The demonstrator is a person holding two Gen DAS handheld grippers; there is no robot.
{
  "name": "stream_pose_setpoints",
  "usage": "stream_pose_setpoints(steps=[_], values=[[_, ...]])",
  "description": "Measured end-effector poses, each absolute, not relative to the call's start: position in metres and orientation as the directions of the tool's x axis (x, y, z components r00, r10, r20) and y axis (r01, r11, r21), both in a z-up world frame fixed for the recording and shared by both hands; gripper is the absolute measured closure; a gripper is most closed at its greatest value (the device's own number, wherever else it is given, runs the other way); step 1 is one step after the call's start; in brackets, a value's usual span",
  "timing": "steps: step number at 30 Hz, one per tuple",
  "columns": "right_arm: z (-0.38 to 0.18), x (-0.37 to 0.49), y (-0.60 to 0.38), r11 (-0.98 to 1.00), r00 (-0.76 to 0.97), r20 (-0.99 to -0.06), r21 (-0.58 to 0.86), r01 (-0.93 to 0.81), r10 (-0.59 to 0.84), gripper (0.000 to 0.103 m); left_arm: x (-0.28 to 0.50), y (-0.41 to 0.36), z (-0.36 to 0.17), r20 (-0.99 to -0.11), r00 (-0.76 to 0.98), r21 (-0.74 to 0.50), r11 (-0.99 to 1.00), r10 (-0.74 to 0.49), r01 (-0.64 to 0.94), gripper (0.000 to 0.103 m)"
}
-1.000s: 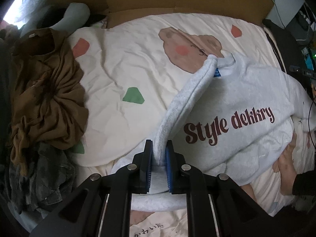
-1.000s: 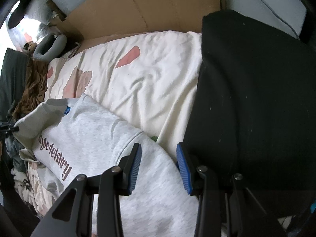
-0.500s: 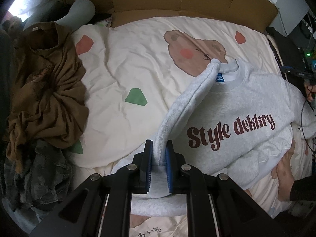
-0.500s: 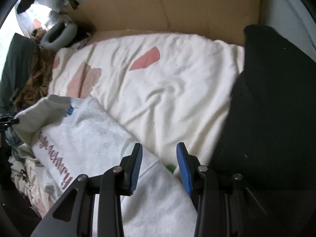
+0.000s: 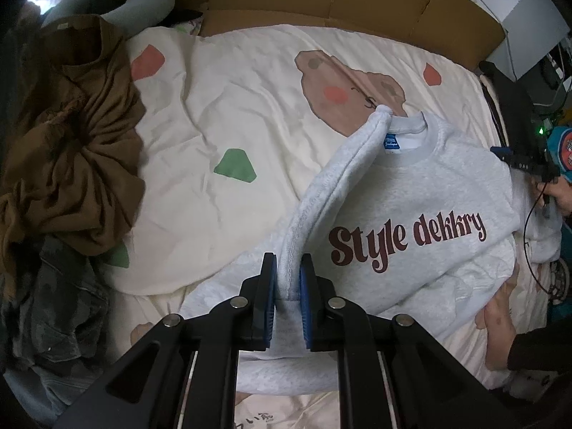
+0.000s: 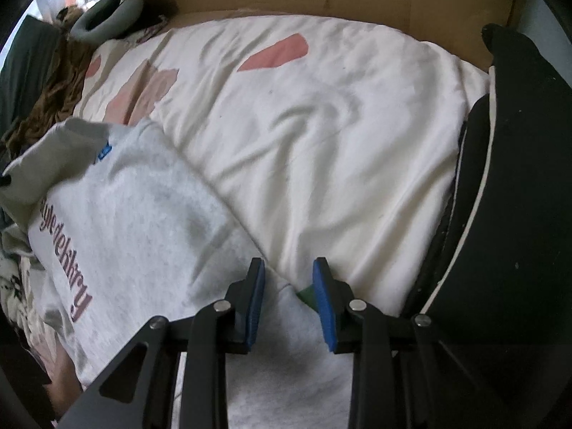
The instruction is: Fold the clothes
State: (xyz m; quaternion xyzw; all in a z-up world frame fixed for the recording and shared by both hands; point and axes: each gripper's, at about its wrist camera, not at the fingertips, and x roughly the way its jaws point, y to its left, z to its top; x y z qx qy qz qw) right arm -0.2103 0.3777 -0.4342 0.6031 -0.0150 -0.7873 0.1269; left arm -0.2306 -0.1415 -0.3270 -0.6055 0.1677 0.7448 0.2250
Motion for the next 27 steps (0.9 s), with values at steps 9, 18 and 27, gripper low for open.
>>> stream_pose_setpoints(steps=[9,18,27], values=[[-0.434,-0.195,0.369,-0.964,-0.221,-0.955,0.149,0.220,-0.198,0.076,-0.230,-0.143,-0.329,-0.978,-0.157,-0.033,-0.837,0.141,-0.546,0.091],[-0.418,-0.174,0.369,-0.962,-0.226,-0.951,0.163,0.219,-0.213,0.076,-0.227,-0.141,-0.334,-0.979,-0.141,-0.047,-0.836,0.147,-0.547,0.091],[-0.434,-0.177,0.362,-0.962,-0.203,-0.957,0.164,0.219,-0.209,0.077,-0.226,-0.139,-0.336,-0.981,-0.135,-0.042,-0.832,0.140,-0.553,0.091]])
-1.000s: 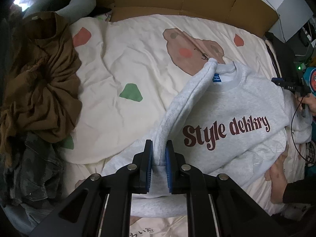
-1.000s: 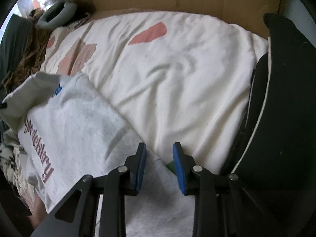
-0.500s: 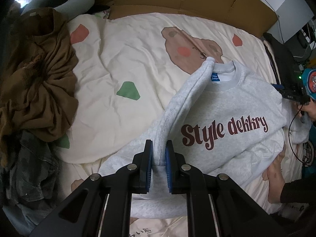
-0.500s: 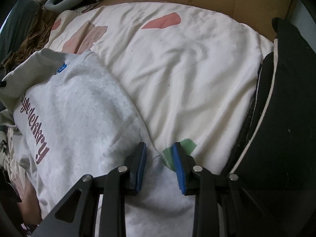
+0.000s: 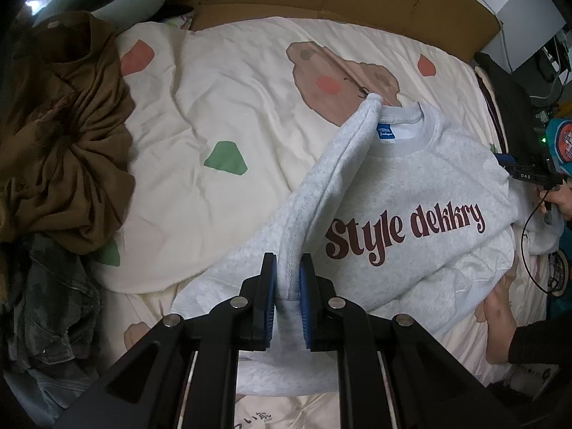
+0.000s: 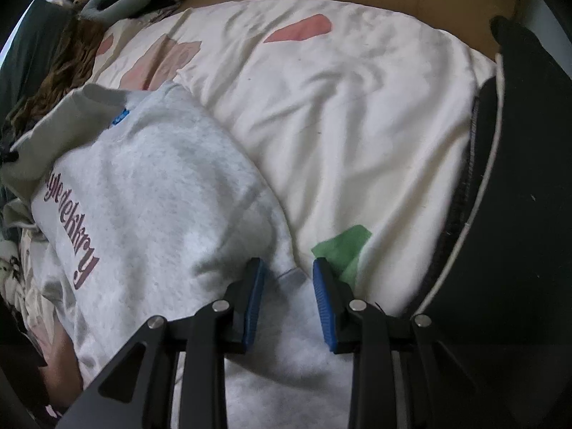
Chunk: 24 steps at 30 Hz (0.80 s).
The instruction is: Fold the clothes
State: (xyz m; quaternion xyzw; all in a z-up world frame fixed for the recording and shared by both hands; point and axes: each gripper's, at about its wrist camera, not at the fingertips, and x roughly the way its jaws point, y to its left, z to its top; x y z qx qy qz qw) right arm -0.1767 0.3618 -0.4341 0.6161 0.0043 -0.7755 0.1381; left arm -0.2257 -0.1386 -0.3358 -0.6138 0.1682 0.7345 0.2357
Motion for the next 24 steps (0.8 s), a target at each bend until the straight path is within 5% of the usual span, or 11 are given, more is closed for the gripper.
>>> stream_pose_setpoints(steps=[6,24], values=[[-0.430,-0.172,0.350,-0.953,-0.224,-0.959,0.107,0.283,-0.174,0.094,-0.226,-0.135,-0.336,-0.981,-0.136,-0.039,-0.830,0.137,-0.557,0.091],[-0.328,-0.196,0.353,-0.946,-0.490,-0.871,-0.147,0.289,-0.014,0.097,-0.246,-0.152,-0.284,-0.944,-0.295,0.025,-0.854,0.152,-0.519,0.092]])
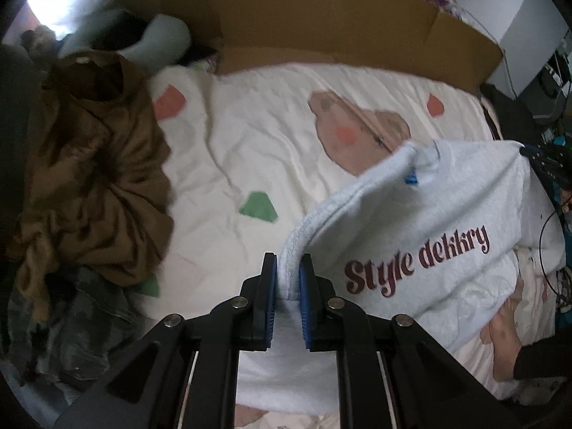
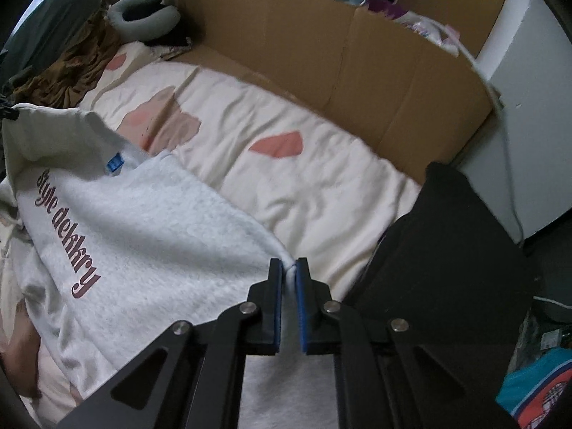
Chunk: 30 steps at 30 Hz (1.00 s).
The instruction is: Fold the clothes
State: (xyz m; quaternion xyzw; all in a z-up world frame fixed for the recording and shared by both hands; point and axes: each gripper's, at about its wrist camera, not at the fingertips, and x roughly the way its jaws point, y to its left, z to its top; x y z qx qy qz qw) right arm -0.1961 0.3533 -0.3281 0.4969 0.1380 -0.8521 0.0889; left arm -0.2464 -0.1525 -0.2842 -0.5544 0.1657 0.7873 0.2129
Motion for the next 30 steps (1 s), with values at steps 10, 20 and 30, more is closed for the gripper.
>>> stream_pose_setpoints(steps=[10,20,30], values=[[-0.338,-0.147,0.313,-0.886,-0.466,-0.881,-0.155,0.437,-0.076,0.097,-0.236,-0.169,-0.297,-0.956,-0.262,0.013,-0.867,0.136,-0.498,0.092],[-0.376,-0.110,0.285,-0.869,-0.358,-0.923,-0.054,0.492,-0.145,0.096,-0.219,-0.164,-0.319,-0.969,-0.201,-0.022,-0.865,0.141,-0.502,0.092],[-0.373,-0.111,0.293,-0.880,-0.256,-0.917,0.171,0.443,-0.307,0.090,-0.215,-0.164,-0.323,-0.971,-0.190,-0.034,-0.868,0.146,-0.495,0.092]])
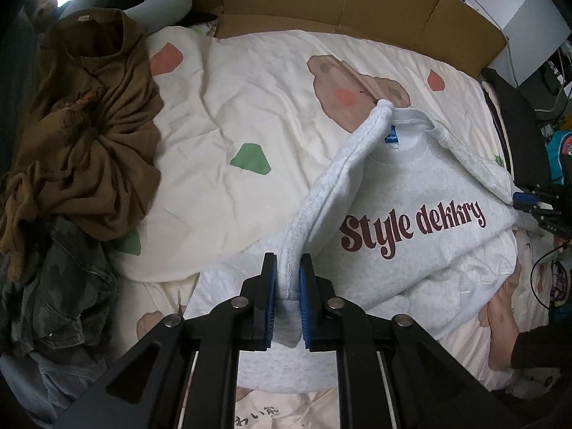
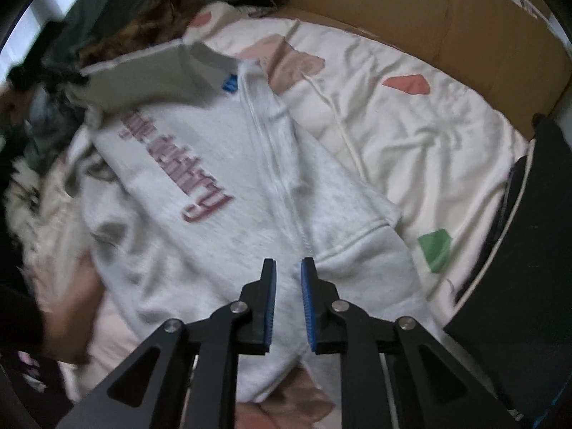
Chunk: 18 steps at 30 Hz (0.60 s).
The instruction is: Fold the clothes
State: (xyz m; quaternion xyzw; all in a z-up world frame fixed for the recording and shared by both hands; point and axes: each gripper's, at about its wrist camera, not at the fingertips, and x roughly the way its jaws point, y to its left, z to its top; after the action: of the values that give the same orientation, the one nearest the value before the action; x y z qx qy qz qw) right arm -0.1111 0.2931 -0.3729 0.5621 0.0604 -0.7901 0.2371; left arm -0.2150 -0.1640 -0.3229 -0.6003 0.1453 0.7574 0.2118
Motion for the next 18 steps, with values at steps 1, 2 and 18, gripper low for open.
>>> stream_pose_setpoints(steps=[1,2,18], values=[[-0.371,-0.114,0.295,-0.877,-0.245,-0.914,0.194,0.440,-0.325,0.089,-0.215,-0.164,-0.323,-0.971,-0.189,-0.036,-0.868,0.148,-0.495,0.092],[-0.369,-0.117,0.296,-0.873,-0.233,-0.911,0.213,0.440,-0.340,0.089,-0.215,-0.164,-0.324,-0.970,-0.189,-0.038,-0.868,0.150,-0.495,0.092],[-0.390,-0.151,0.289,-0.801,-0.101,-0.951,0.185,0.569,-0.292,0.068,-0.215,-0.165,-0.327,-0.968,-0.186,-0.061,-0.879,0.168,-0.474,0.092]])
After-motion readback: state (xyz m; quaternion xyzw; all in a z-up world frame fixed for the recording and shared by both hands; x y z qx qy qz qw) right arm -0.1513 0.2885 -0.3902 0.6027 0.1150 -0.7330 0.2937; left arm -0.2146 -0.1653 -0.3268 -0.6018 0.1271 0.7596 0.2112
